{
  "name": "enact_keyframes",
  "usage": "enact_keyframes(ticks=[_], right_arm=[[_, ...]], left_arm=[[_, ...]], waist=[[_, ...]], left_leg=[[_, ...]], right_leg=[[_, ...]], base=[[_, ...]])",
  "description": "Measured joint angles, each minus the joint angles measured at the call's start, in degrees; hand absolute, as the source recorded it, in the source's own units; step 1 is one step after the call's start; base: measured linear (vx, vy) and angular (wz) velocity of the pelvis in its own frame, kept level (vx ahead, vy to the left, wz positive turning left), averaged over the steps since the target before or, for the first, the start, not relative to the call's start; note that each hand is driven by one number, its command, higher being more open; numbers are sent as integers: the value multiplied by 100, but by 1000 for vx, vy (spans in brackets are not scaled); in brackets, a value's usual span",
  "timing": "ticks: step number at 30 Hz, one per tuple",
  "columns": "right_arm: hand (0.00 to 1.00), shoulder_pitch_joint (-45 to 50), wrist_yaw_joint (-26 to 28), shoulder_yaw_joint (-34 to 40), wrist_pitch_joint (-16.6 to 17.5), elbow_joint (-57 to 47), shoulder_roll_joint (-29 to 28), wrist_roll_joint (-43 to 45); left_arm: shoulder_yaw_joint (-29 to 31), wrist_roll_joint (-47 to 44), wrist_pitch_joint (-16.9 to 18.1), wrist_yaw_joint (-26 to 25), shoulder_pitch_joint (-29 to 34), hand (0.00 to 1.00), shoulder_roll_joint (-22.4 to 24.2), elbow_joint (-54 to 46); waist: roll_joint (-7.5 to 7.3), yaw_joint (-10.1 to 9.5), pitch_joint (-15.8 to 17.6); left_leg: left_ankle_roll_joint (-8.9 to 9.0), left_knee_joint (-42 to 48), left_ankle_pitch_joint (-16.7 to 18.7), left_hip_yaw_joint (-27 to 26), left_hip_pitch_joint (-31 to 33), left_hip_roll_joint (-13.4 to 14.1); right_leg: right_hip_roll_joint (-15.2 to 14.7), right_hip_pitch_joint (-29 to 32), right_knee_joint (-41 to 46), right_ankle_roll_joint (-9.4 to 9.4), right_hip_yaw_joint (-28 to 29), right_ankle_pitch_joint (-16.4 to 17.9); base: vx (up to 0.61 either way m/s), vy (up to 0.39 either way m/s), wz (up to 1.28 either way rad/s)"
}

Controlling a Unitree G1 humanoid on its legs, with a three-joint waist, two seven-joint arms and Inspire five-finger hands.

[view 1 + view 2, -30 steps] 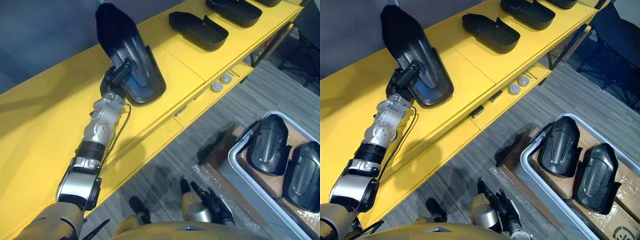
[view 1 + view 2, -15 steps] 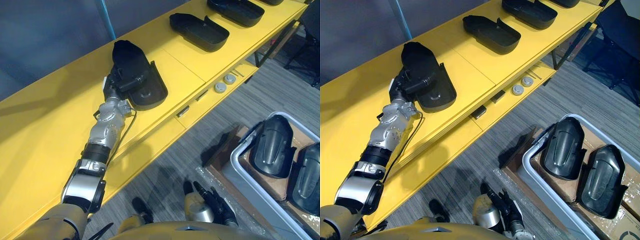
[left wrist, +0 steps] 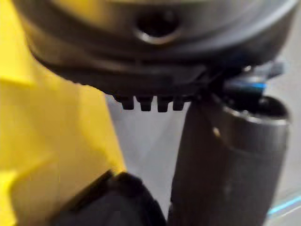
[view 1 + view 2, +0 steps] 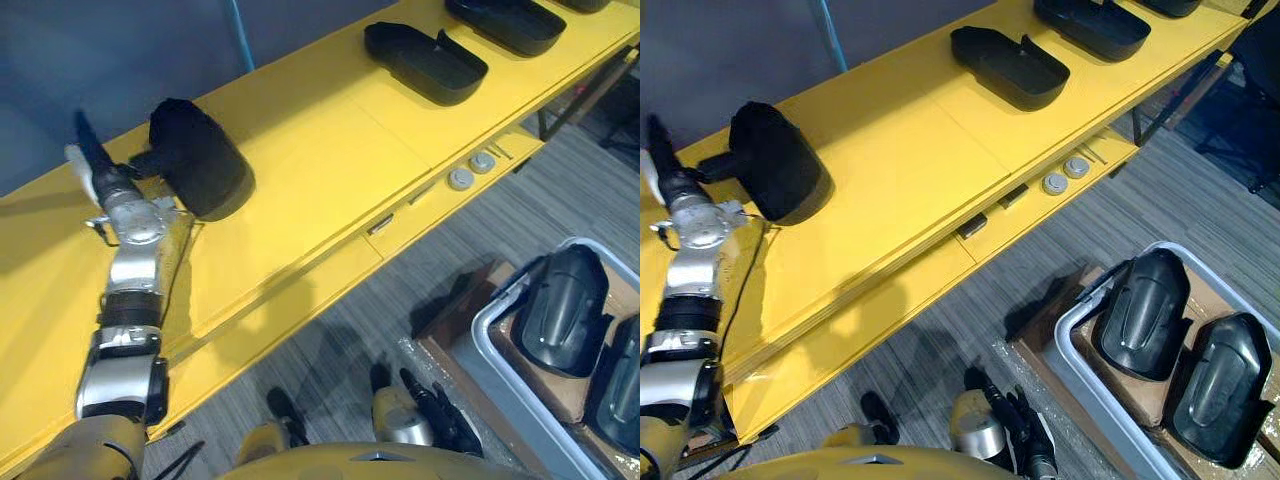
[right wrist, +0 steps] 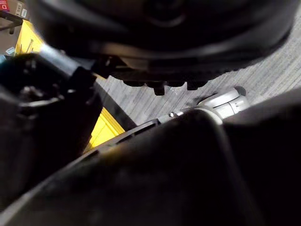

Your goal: Walk over and take three plastic housings, then place them on the shelf

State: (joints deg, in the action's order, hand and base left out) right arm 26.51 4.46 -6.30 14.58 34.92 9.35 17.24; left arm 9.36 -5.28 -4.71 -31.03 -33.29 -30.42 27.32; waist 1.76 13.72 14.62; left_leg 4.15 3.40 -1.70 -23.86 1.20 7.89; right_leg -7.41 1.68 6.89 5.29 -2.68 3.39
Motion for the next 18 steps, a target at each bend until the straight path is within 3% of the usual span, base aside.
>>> enact_keyframes(ticks=[5, 10, 13, 18], right_arm=[[100, 7, 17, 0, 0, 3, -3, 0], [100, 7, 15, 1, 12, 2, -3, -35], [100, 7, -83, 45, 143, -12, -3, -358], [100, 129, -588, 124, 518, -680, 15, -1034]], left_arm=[[-54, 174, 5, 376, 0, 100, -241, -83], [-540, 9, 17, 846, 0, 100, -351, -78], [-690, -701, 249, 1078, -2, 100, -368, -80], [-831, -2284, 1012, 1269, 53, 100, -368, -765]], waist=[[6, 3, -3], [22, 38, -10], [42, 62, -11], [113, 3, -9]], left_leg=[[-5, 237, 140, -22, 0, 48], [-7, 249, 142, -42, -7, 58], [-10, 247, 140, -54, -35, 55], [-25, 243, 129, 14, -62, 50]], right_leg=[[-2, -79, -4, 1, 34, 0], [5, -73, 2, 12, 61, -8], [6, -100, 7, 14, 77, -10], [6, -188, 3, 9, 23, -6]], base=[[-20, 8, -4], [-23, 2, -3], [0, 1, -1], [-8, -3, 5]])
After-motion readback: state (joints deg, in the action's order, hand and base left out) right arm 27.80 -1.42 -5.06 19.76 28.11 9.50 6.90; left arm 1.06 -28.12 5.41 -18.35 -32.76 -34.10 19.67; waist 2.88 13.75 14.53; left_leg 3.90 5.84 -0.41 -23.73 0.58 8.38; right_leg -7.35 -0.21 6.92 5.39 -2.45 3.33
